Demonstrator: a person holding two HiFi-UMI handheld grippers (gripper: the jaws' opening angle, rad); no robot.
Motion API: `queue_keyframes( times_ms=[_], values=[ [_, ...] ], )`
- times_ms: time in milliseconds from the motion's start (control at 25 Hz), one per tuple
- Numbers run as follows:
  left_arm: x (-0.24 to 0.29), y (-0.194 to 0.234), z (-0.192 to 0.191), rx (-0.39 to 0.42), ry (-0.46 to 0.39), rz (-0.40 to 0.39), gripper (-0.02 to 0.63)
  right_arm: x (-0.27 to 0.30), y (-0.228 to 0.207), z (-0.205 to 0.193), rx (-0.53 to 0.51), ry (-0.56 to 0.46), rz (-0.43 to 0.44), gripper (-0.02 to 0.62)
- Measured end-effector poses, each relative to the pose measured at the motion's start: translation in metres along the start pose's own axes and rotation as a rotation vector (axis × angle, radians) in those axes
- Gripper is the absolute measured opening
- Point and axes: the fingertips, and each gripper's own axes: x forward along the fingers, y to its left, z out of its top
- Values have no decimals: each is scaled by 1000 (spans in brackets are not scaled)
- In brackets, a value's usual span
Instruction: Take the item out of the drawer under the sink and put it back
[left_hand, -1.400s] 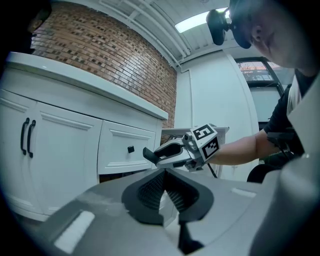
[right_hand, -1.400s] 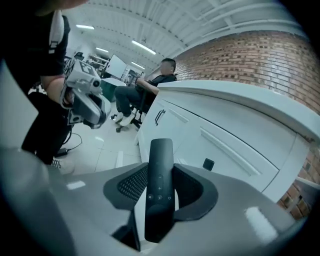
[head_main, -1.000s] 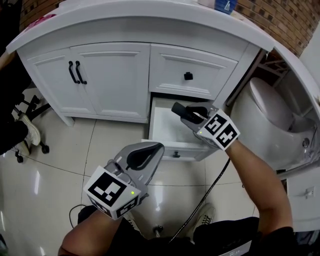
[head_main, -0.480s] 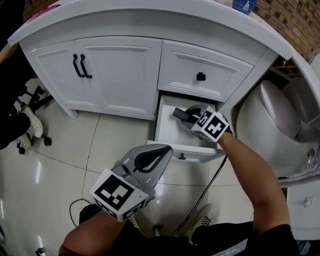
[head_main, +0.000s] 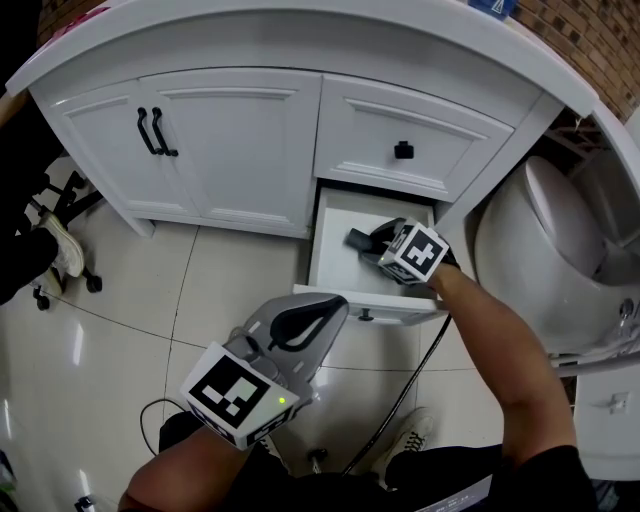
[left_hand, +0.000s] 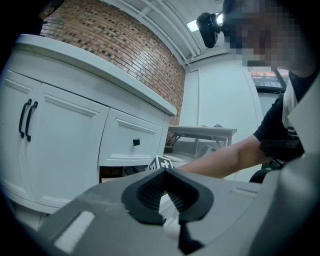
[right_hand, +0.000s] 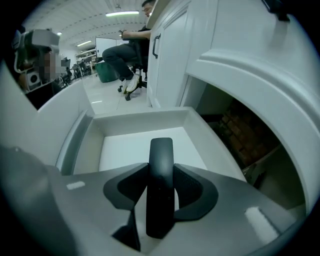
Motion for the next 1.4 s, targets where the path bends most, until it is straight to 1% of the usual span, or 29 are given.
queue_keyframes(
  times_ms=[80, 280, 360, 480, 800, 840, 920, 1000, 1040, 1160, 1240, 1320, 1400],
  values=[
    [0, 0, -1, -4, 1, -3, 6, 1, 2, 0, 1, 0, 10, 164],
    [2, 2, 1, -16, -12, 4, 6, 11, 5, -4, -19, 35, 23, 164],
    [2, 1, 0, -13, -3, 0, 6, 13, 8, -2, -31, 36, 32, 166],
    [1, 1, 2, -13, -15, 1, 6, 11, 11, 2, -36, 35, 32, 166],
    [-2, -1, 0, -4, -2, -2, 6, -12, 3, 19, -42, -12, -48, 159],
    [-3, -1, 0, -1, 1, -3, 6, -17, 2, 22, -45, -17, -67, 147],
    [-4, -1, 0, 2, 0, 0, 6, -28, 0, 27, -57, -32, -118, 82],
    [-7, -1, 1, 3, -5, 5, 6, -43, -3, 35, -68, -66, -175, 29],
    [-8, -1, 2, 3, -8, 8, 6, -51, -6, 39, -70, -84, -205, 14],
    [-11, -2, 4, 9, -12, 19, 6, -80, -13, 51, -59, -148, -285, 8],
    [-12, -4, 4, 22, -8, 24, 6, -106, -12, 60, -40, -215, -321, 8],
    [-14, -6, 3, 32, -3, 28, 6, -137, -6, 70, -2, -306, -339, 8],
    [-17, -9, 3, 32, -3, 28, 6, -169, 6, 76, 61, -414, -344, 8]
  ],
)
